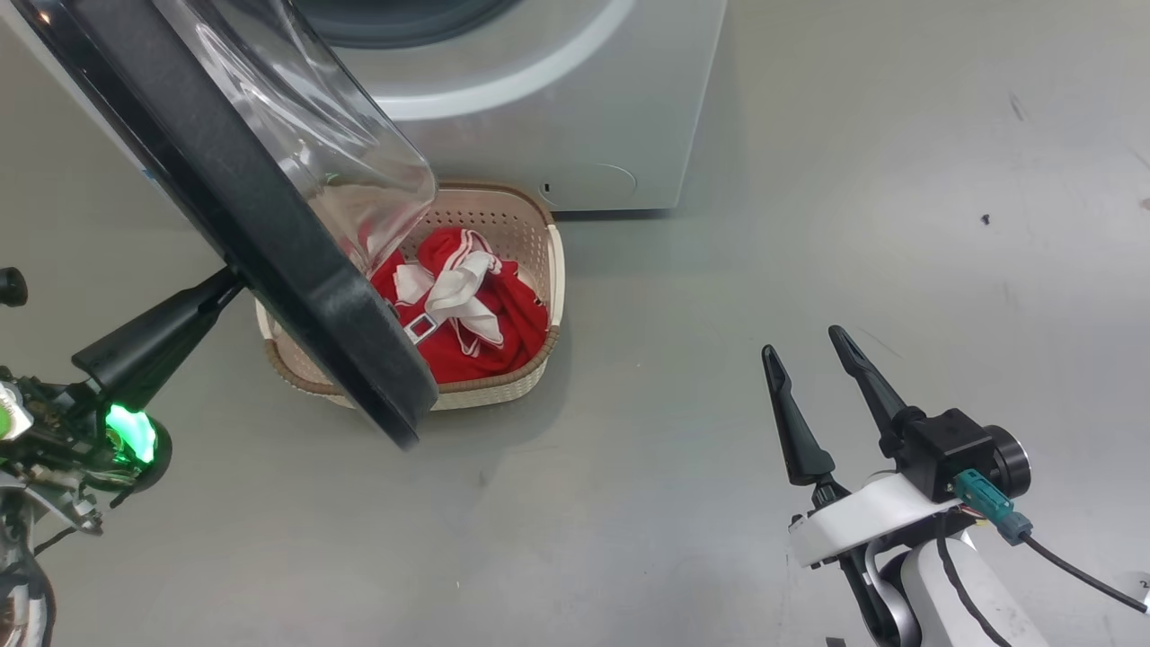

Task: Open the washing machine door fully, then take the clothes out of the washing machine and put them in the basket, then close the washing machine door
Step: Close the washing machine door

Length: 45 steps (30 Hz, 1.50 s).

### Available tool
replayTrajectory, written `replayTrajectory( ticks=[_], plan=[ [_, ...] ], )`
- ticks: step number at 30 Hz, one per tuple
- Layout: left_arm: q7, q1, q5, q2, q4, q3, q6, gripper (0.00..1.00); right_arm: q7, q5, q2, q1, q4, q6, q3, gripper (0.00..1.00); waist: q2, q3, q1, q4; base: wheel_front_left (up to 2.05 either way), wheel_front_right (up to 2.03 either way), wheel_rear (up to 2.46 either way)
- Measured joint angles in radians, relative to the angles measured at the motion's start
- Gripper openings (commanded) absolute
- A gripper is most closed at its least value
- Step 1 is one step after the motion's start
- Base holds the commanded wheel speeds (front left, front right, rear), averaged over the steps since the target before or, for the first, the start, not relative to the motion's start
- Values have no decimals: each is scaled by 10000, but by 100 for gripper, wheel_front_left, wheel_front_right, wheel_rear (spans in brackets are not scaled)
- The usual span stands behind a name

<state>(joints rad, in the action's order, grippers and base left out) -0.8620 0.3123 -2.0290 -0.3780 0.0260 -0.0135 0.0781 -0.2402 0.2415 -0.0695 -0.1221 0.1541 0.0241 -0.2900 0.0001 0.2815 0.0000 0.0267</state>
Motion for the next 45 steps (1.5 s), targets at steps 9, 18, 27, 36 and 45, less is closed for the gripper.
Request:
replayTrajectory(
  ticks=[9, 18, 27, 36, 45],
  plan=[
    [10, 98, 90, 8, 173, 207, -474, 0, -42, 134, 69, -128, 136, -2, -90, 100, 0, 94, 0, -820, 0, 0, 0],
    [290, 731, 215, 15, 186, 334, -926, 0, -48, 242, 100, -234, 213, -2, -157, 100, 0, 323, 0, -1548, 0, 0, 0],
    [654, 1598, 610, 59, 142, 414, -1296, 0, -73, 573, 138, -546, 222, -4, -190, 100, 0, 717, 0, -2219, 0, 0, 0],
    [1072, 2452, 786, 201, -199, 451, -1438, 0, -75, 656, 161, -756, 136, -4, -221, 100, 0, 1046, -1, -2743, 0, 0, 0],
    [1595, 3398, 1246, 355, -786, 481, -1536, 0, -77, 769, 184, -898, 40, -4, -293, 100, 0, 1330, -1, -3161, 0, 0, 0]
  ],
)
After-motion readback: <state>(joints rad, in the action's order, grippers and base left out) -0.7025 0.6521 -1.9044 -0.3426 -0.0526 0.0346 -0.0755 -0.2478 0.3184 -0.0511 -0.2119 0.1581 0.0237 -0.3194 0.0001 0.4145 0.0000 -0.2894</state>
